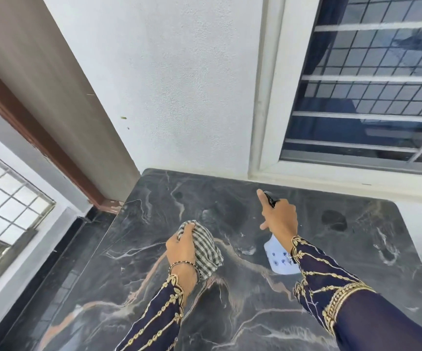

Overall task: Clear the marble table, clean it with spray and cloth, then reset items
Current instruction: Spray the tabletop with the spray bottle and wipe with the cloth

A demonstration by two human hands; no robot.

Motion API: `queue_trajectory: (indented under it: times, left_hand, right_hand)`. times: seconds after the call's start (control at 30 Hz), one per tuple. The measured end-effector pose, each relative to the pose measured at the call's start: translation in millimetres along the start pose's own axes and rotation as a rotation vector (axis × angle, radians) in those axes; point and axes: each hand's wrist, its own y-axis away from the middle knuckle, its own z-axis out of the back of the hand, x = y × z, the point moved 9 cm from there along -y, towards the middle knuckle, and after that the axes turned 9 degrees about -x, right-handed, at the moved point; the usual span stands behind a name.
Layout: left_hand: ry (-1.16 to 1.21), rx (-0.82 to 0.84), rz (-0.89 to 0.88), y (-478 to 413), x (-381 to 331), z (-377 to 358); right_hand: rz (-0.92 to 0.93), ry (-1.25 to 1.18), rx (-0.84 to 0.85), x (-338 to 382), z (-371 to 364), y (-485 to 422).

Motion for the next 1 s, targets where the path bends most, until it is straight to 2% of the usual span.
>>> queue_trajectory:
  times: [0.23,0.53,0.73,0.87,1.0]
  left_hand:
    - [-0.040,0.041,-0.027,24.5,-0.1,-26.5]
    - [-0.036,0.091,-0.052,54.4,8.6,-27.5]
    - [-0.015,0.098,-0.041,69.9,19.0,-1.0]
    - [-0.016,0.107,-0.039,84.6,25.2,26.6]
    - [0.030,0.107,-0.063,104.1,30.6,62.6]
  right_hand:
    - [-0.072,0.088,-0.141,-25.4,58.9,-17.3]
    - [-0.115,0.063,-0.123,-58.4,101.5,4.1]
    - [-0.082,0.077,-0.140,-68.8,125.8,35.8]
    - [-0.077,-0.002,-0.164,-76.7,136.9,69.0]
    - [-0.017,-0.009,-0.117,-81.9,142.3,114.0]
